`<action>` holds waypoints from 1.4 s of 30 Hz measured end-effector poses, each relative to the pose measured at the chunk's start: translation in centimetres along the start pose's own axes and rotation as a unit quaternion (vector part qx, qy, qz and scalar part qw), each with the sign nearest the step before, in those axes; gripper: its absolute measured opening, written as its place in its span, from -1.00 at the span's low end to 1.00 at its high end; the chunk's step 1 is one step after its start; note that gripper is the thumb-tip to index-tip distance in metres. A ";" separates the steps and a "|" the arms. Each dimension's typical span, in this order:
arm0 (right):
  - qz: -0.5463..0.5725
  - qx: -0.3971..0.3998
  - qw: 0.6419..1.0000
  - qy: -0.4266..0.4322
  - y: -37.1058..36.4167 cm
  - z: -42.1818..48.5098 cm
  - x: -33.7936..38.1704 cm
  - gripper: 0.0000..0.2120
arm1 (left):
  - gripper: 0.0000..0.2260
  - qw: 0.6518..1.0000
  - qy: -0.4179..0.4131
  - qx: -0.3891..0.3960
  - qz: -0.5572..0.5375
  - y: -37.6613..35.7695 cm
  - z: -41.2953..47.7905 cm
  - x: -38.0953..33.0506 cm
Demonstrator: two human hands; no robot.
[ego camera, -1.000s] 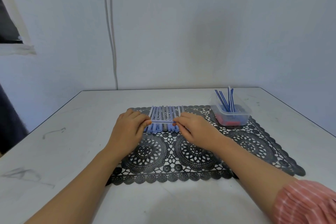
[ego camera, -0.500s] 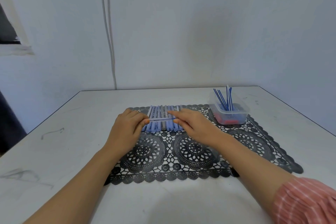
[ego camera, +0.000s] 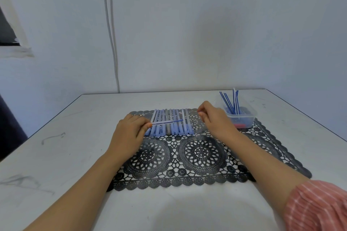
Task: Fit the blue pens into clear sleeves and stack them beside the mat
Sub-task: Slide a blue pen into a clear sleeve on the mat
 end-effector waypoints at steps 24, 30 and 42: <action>-0.138 0.111 0.984 -0.027 -2.5 -0.8 -0.5 -0.68 | -0.74 1.000 0.004 0.008 0.001 0.0 -0.1 -0.4; -0.137 -0.040 0.988 0.064 0.1 -1.0 3.8 -0.67 | -0.88 1.000 0.003 0.003 0.030 0.3 -0.1 -0.5; -0.123 -0.036 0.962 0.242 -2.2 -3.1 9.8 -0.62 | -0.79 0.998 -0.005 -0.009 0.058 0.6 0.0 -1.0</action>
Point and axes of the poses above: each hand's wrist, its own z-axis towards the middle knuckle, its own y-axis out of the back of the hand, x = y × z, the point moved 10 cm from there along z, towards the middle knuckle, and after that the axes turned 3 degrees about y, right-handed, at the moved point
